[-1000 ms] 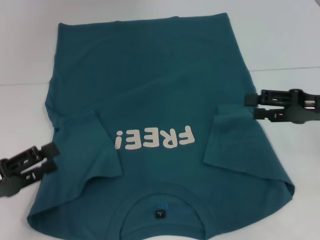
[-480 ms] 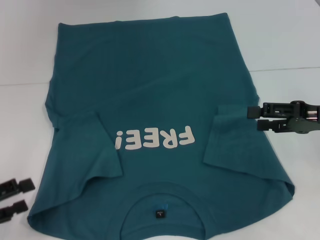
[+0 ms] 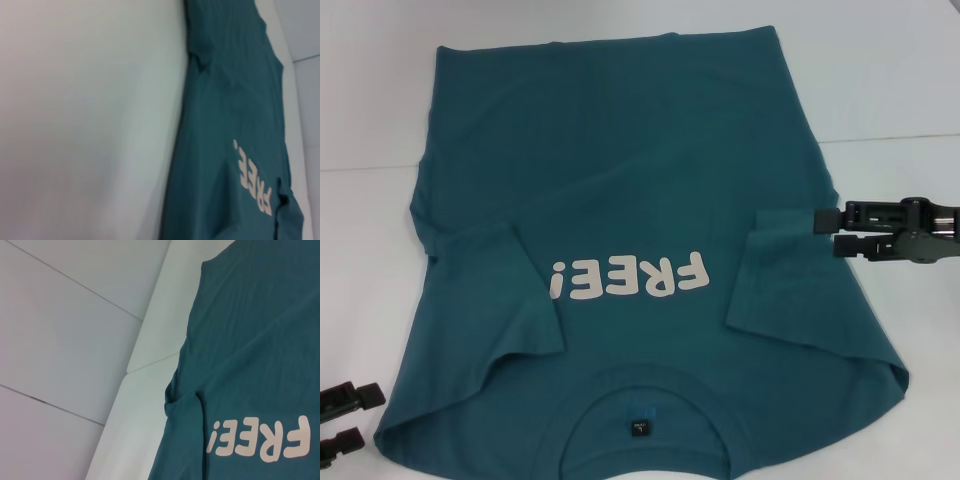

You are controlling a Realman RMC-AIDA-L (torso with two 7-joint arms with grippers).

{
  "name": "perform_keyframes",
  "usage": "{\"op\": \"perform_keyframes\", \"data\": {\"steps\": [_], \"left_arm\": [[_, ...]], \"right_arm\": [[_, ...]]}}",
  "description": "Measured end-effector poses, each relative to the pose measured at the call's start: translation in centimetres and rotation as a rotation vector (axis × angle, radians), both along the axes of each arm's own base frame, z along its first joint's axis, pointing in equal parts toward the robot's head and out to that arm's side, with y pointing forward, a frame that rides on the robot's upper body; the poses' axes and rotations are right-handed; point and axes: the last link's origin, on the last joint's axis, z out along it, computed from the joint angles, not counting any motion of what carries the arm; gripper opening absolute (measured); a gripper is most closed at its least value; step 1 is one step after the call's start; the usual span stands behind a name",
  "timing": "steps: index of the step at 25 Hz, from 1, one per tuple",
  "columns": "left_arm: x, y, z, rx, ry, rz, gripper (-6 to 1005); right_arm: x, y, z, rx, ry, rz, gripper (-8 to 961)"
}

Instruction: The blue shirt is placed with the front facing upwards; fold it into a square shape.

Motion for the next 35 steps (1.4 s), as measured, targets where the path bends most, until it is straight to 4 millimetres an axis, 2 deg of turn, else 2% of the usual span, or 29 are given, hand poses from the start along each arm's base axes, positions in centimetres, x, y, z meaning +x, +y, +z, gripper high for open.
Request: {"op": "perform_keyframes", "data": {"steps": [14, 27, 35], "left_arm": [[-0.2, 1.0, -1.4, -0.015, 0.028, 0.015, 719], [0.7, 1.8, -2.4, -0.061, 0.035, -0.016, 671], [1.6, 2.0, -2.3, -0.077, 0.010, -0.059, 641]], "right_arm": [[0.0, 0.0, 0.0, 0.004, 0.003, 0.001, 930], [0.2, 0.0, 0.3, 0.018, 0.013, -0.006, 930], [0.3, -0.1, 0.6, 0.033, 0.024, -0.013, 931]]}}
